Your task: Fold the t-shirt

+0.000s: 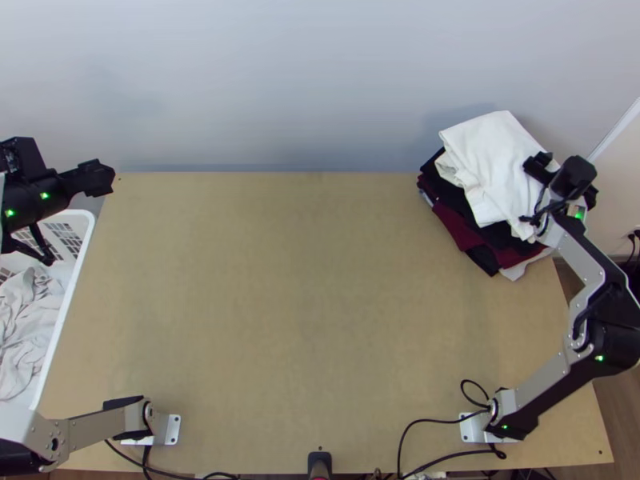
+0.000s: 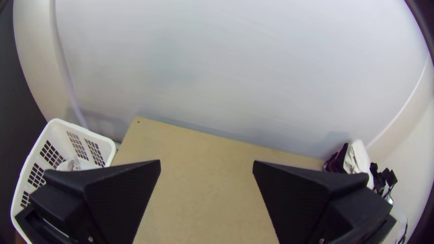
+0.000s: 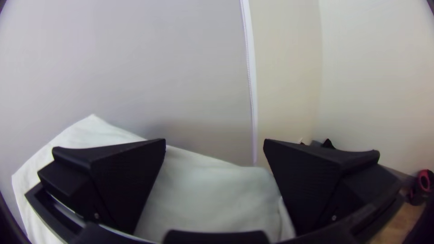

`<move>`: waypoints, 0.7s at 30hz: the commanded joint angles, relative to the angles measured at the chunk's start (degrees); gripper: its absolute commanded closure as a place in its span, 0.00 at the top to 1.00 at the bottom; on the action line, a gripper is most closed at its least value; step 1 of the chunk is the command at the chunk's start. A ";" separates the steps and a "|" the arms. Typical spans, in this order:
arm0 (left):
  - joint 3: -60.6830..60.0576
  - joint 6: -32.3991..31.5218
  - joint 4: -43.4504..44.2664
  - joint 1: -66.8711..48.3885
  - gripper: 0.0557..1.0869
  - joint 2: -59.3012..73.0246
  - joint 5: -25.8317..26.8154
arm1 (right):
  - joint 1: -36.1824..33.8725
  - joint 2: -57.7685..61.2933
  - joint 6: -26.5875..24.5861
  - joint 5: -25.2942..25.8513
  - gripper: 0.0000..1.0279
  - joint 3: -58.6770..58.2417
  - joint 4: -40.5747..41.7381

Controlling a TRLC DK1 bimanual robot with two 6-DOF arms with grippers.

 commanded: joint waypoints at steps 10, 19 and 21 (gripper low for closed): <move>3.78 -0.78 1.75 1.80 0.96 -8.14 -2.16 | -1.23 -23.46 -5.35 -15.48 0.96 14.00 -15.88; -11.16 4.14 23.72 7.51 0.96 -28.88 -6.73 | -4.04 -37.08 1.42 -23.92 0.96 21.74 -22.73; -16.52 5.63 29.52 11.03 0.96 -33.98 -6.73 | -5.45 -40.33 6.08 -24.27 0.96 18.57 -22.29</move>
